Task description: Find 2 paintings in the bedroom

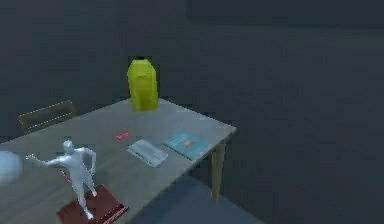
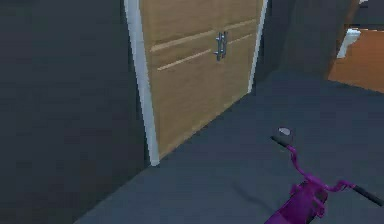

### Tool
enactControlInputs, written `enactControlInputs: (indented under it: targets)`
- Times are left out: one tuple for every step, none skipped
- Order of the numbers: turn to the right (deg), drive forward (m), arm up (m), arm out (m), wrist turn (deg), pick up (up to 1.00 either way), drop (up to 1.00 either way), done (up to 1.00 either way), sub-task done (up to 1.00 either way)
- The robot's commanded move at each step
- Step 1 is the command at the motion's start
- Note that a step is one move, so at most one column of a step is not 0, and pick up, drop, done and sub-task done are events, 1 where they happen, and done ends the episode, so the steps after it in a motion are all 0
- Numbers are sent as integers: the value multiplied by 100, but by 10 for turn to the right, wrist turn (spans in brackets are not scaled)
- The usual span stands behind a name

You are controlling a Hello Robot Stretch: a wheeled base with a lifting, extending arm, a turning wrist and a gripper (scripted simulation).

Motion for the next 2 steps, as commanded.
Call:
enactControlInputs:
  targets:
    - [450,0,0,0,0,0,0,0,0]
    - [150,0,0,0,0,0,0,0,0]
